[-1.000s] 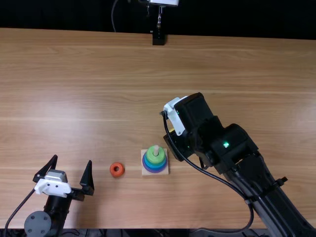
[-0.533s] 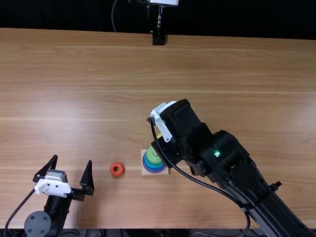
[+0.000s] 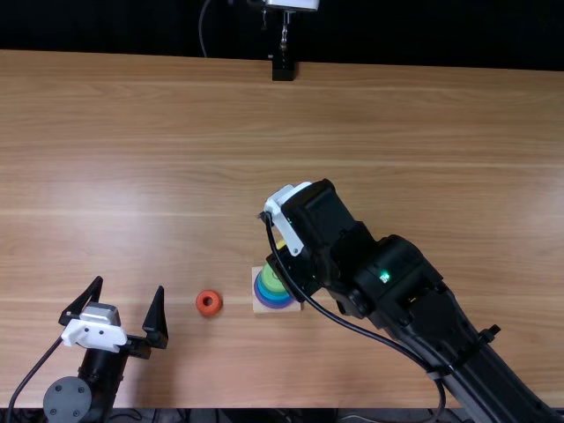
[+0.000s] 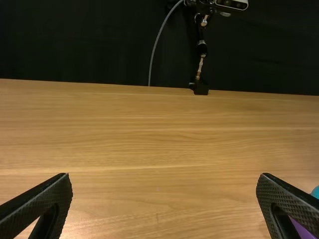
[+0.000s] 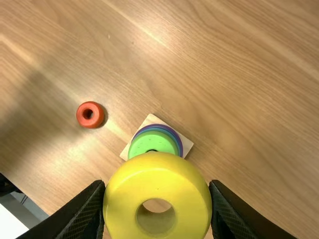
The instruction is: Build the Hanoi tower: stack the rings onto the peg from bottom to top in this color order: purple, dark blue, light blue, dark green, light green, yellow, orange.
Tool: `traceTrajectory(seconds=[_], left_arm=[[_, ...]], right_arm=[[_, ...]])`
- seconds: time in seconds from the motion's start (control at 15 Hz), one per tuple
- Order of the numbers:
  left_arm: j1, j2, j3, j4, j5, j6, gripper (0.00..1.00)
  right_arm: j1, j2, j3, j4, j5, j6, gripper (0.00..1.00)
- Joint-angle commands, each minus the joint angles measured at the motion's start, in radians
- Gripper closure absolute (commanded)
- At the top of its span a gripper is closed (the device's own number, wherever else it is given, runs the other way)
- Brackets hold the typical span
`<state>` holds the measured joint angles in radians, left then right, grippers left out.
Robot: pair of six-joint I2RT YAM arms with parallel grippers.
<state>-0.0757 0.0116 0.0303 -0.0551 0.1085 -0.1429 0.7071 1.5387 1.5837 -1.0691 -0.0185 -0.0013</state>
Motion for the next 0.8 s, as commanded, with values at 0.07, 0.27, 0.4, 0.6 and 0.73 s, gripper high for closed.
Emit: traceTrajectory(seconds=[0.07, 0.27, 0.4, 0.6, 0.73], left_arm=[[0.011, -0.012, -0.03, 0.004, 0.0, 0.008, 0.0], [0.011, -0.012, -0.03, 0.004, 0.0, 0.008, 0.0], [0.011, -0.012, -0.03, 0.004, 0.0, 0.008, 0.0], [0.011, -0.012, -0.03, 0.004, 0.0, 0.008, 0.0], [0.011, -0.012, -0.03, 0.004, 0.0, 0.008, 0.0]], right_arm=[[0.015, 0.011, 0.022, 0.004, -0.005, 0.005, 1.0], [0.022, 0.037, 0.016, 0.004, -0.005, 0.005, 1.0], [0.025, 0.046, 0.016, 0.004, -0.005, 0.005, 1.0], [0.031, 0.058, 0.015, 0.004, -0.005, 0.005, 1.0], [0.037, 0.067, 0.013, 0.004, -0.005, 0.005, 1.0]])
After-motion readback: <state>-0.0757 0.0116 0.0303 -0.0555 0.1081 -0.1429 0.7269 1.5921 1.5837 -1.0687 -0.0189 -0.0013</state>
